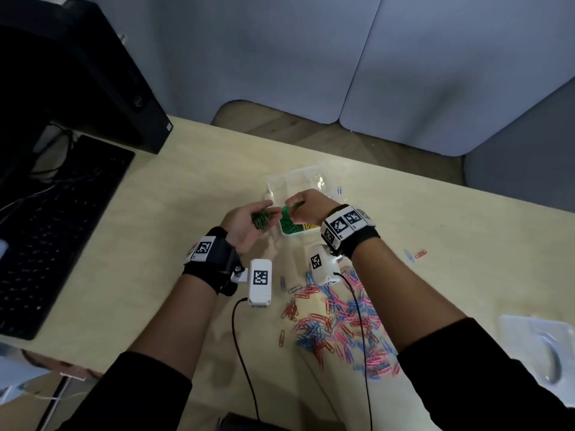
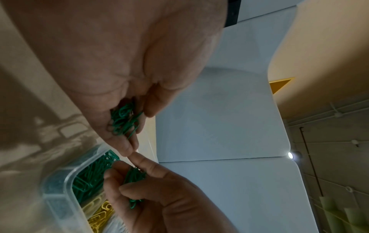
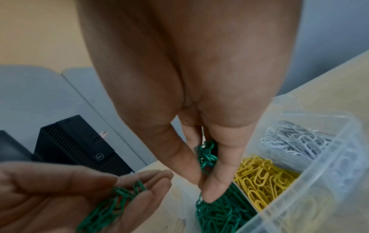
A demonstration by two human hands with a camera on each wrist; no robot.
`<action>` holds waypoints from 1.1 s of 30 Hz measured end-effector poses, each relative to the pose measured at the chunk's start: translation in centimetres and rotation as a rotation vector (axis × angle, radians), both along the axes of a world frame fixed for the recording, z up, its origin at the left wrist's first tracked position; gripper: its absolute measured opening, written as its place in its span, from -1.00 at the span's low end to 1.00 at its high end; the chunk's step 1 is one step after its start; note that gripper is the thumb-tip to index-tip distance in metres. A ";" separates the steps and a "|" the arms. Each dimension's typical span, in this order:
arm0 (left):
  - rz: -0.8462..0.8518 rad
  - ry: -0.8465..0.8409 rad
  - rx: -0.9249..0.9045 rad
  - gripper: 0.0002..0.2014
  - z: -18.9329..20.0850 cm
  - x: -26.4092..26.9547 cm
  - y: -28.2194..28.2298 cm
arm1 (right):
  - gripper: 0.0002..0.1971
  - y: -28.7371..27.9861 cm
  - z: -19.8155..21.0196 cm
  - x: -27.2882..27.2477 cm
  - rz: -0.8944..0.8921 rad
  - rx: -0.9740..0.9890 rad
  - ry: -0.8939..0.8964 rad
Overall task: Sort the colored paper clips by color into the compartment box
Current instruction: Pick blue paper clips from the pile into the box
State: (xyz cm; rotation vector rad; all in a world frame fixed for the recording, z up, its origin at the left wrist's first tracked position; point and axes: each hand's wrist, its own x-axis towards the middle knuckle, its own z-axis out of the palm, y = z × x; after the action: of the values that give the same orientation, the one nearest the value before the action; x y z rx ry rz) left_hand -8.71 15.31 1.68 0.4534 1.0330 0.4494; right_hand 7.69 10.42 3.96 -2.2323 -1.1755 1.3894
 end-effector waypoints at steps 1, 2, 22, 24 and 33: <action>-0.005 -0.002 0.006 -0.67 0.0 -0.2 0.1 | -0.56 0.1 -0.1 -0.2 0.024 0.010 -0.042; -0.026 0.007 0.029 -0.66 0.0 -0.2 0.2 | -0.56 0.2 -0.3 -0.5 0.037 0.015 -0.064; 0.031 -0.075 -0.027 -0.73 0.0 0.5 -0.6 | -0.78 -2.9 -2.2 -1.6 -0.254 0.398 -0.059; 0.050 -0.112 -0.057 -0.72 -0.1 0.1 -0.5 | -0.81 -3.0 -2.2 -1.2 -0.285 0.423 -0.067; -0.023 -0.082 -0.062 -0.37 -0.1 0.2 -0.2 | -0.86 -4.4 -1.8 -2.7 -0.030 0.610 -0.211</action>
State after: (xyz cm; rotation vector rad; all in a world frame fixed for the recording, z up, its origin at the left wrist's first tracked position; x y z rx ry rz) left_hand -8.51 15.07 1.57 0.3878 0.9587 0.4111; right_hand 4.96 5.99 2.17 -1.9594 -1.3915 0.6598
